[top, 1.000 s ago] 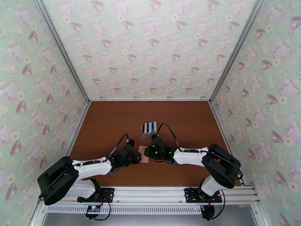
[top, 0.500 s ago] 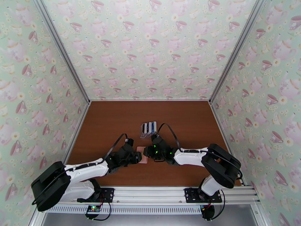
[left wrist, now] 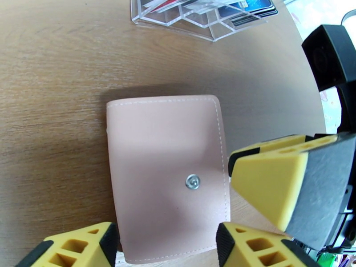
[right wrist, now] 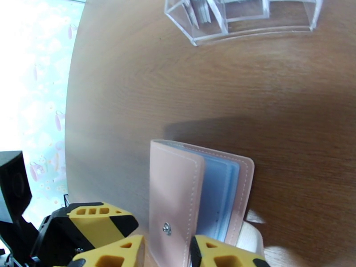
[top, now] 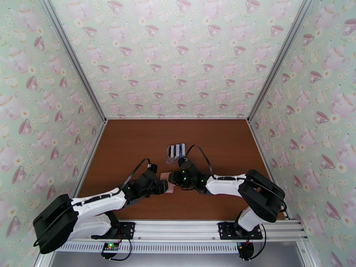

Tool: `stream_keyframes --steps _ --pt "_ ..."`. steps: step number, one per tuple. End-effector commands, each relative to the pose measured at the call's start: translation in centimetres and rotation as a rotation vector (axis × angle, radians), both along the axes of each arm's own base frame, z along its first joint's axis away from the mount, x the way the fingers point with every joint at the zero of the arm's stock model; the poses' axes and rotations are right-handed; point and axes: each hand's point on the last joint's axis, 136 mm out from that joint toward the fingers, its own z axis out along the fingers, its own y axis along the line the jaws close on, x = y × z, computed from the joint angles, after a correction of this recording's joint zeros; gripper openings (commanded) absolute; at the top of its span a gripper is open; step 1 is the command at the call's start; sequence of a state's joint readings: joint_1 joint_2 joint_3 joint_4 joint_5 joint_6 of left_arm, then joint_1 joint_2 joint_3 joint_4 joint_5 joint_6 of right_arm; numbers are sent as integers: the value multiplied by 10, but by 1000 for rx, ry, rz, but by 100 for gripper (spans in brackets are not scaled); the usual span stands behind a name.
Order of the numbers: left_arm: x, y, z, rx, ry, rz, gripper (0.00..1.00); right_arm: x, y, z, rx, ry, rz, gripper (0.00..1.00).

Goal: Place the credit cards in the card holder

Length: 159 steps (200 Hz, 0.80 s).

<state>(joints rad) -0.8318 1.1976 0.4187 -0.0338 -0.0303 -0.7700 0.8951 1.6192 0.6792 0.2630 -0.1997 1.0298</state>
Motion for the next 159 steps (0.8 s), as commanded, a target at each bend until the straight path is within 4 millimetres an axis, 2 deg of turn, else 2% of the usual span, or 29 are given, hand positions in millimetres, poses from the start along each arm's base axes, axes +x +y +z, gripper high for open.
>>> stream_keyframes --steps 1,56,97,159 --pt "1 0 6 -4 -19 -7 68 -2 1 -8 6 32 1 34" --pt "0 -1 4 -20 -23 -14 79 -4 0 -13 10 57 -16 34" --pt "-1 -2 -1 -17 -18 -22 81 -7 -3 -12 45 79 -38 34" --pt "-3 -2 -5 -27 -16 -14 85 -7 -10 -21 37 104 -85 34"
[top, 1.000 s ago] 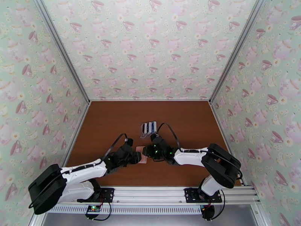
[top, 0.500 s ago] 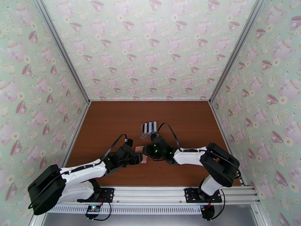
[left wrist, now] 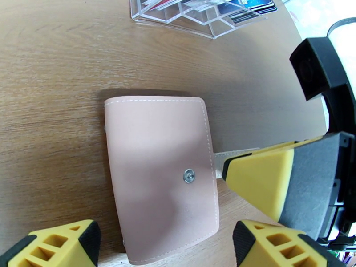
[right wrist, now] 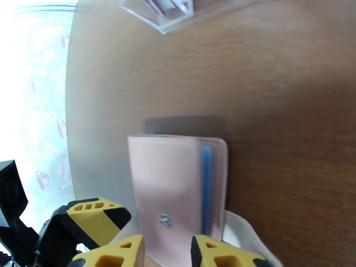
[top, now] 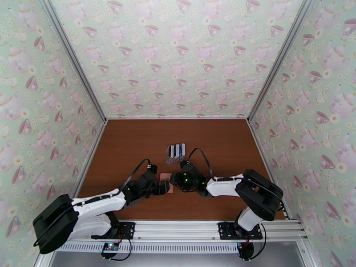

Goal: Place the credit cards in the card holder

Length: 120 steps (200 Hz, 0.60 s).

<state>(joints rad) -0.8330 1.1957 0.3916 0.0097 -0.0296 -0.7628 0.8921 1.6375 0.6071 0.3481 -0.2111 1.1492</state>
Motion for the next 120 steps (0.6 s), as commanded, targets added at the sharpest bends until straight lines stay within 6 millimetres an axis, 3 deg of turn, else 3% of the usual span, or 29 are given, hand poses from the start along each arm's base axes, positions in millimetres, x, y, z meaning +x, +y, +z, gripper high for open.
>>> stream_keyframes --steps 1,48,120 --pt "-2 -2 -2 -17 -1 -7 85 0 -2 -4 -5 9 -16 34" --pt "-2 -1 -2 -9 -2 -7 83 6 -4 -3 -65 -22 -7 36" --pt "-2 7 -12 41 18 15 56 23 -4 -4 -131 -47 -8 37"
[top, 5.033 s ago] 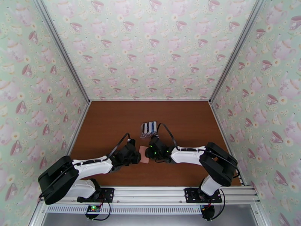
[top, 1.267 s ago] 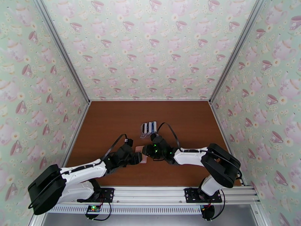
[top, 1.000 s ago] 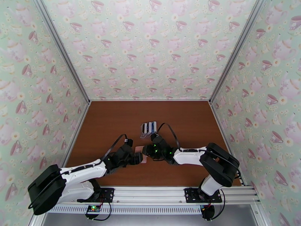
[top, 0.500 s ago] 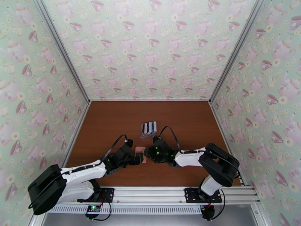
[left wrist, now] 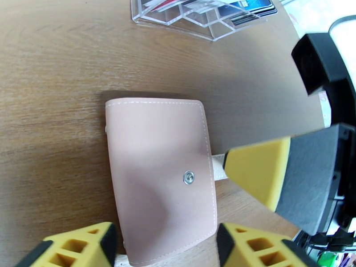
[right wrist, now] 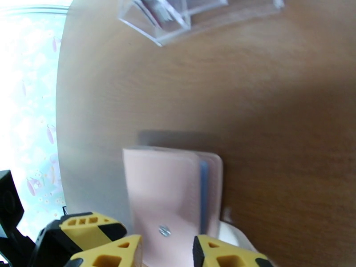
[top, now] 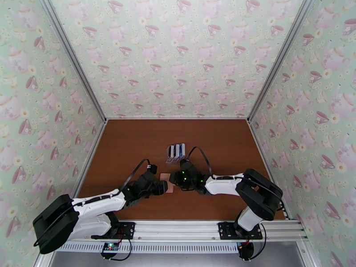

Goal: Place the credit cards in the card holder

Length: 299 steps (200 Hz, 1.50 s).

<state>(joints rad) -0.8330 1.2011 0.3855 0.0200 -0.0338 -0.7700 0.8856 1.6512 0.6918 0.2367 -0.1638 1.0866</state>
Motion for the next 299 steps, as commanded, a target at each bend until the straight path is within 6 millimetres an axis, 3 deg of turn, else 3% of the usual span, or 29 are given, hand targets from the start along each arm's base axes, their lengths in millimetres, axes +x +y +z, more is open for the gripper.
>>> stream_keyframes --steps 1,61,97,129,299 --pt "-2 6 -10 44 16 7 56 8 -6 -9 -62 -5 -7 36" --pt "-1 9 -21 80 33 18 48 14 -4 -16 -83 -3 0 37" --pt "-1 12 -25 96 40 24 37 16 -1 -15 -77 -4 5 37" --pt "-2 13 -27 102 43 27 35 18 2 -14 -75 -7 10 37" --pt "3 10 -18 54 26 24 44 10 11 -14 5 9 45 36"
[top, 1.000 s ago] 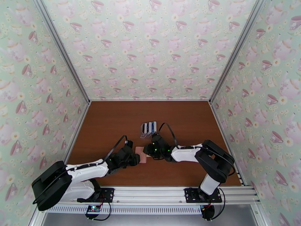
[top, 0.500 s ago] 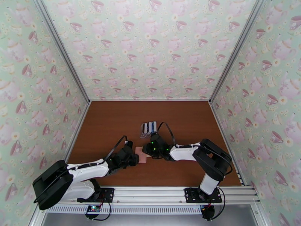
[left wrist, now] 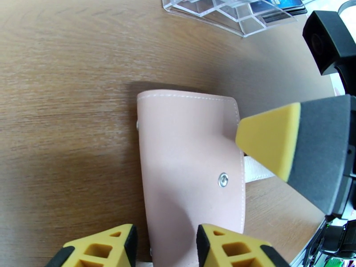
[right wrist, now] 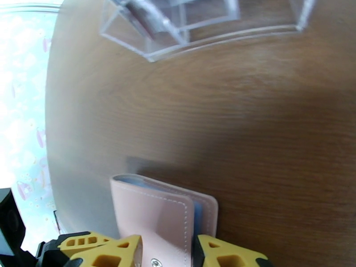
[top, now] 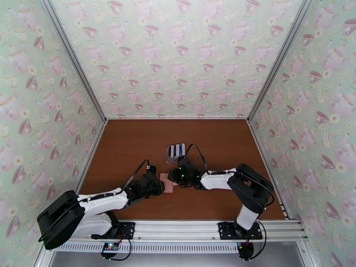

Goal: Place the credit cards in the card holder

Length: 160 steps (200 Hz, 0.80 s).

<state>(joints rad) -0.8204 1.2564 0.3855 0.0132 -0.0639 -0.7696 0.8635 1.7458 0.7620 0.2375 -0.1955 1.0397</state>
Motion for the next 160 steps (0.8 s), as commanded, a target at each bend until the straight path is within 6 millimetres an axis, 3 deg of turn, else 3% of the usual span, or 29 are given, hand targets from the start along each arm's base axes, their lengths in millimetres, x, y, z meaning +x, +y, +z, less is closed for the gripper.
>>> stream_keyframes --steps 1,25,66,160 --pt "0 -1 -1 -8 1 -9 44 -4 0 -3 25 10 13 36" --pt "-1 -2 2 -18 -2 -13 49 -5 0 -3 29 11 12 37" --pt "-2 -6 12 -49 -18 -29 65 -8 3 8 89 14 11 36" --pt "-10 -13 25 -33 -60 -74 66 -10 13 35 197 16 17 37"
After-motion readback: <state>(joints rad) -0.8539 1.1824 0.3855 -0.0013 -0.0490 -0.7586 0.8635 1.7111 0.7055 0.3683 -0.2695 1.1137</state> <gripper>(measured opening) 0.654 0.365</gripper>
